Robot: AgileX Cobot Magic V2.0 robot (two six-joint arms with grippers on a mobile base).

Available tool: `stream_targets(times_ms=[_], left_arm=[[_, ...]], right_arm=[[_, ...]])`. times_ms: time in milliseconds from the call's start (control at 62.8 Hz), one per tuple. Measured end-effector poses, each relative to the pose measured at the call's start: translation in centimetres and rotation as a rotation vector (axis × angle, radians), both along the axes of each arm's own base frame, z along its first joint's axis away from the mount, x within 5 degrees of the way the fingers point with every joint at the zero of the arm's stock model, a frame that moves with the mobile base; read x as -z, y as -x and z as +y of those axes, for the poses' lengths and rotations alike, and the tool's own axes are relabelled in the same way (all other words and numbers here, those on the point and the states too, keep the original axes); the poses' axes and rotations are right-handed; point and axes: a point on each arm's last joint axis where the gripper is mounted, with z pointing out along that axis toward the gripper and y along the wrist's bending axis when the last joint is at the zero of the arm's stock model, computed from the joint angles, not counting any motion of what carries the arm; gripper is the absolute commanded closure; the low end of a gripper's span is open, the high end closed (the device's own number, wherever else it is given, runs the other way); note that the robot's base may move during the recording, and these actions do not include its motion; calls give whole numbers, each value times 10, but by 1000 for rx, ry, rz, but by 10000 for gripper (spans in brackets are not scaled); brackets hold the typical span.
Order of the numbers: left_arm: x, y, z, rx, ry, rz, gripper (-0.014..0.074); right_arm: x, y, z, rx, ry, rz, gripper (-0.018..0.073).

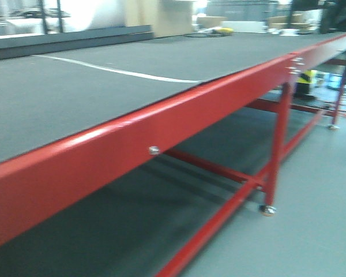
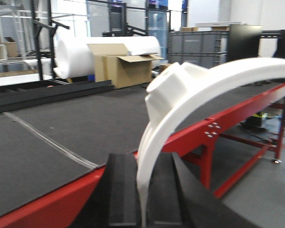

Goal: Grab PVC pipe and place in blue bin
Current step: 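Drive the base away from the table holding the arc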

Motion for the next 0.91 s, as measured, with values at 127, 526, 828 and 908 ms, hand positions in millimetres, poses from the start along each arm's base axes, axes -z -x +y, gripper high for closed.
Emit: stream_targets(times_ms=[127,526,828,908], left_arm=[[0,0,0,0,0,1,707],[1,0,0,0,0,2,707],[1,0,0,0,0,2,707],[1,0,0,0,0,2,707]], right_arm=[[0,0,0,0,0,0,724],[0,0,0,0,0,0,724],[0,0,0,0,0,0,724],[0,0,0,0,0,0,724]])
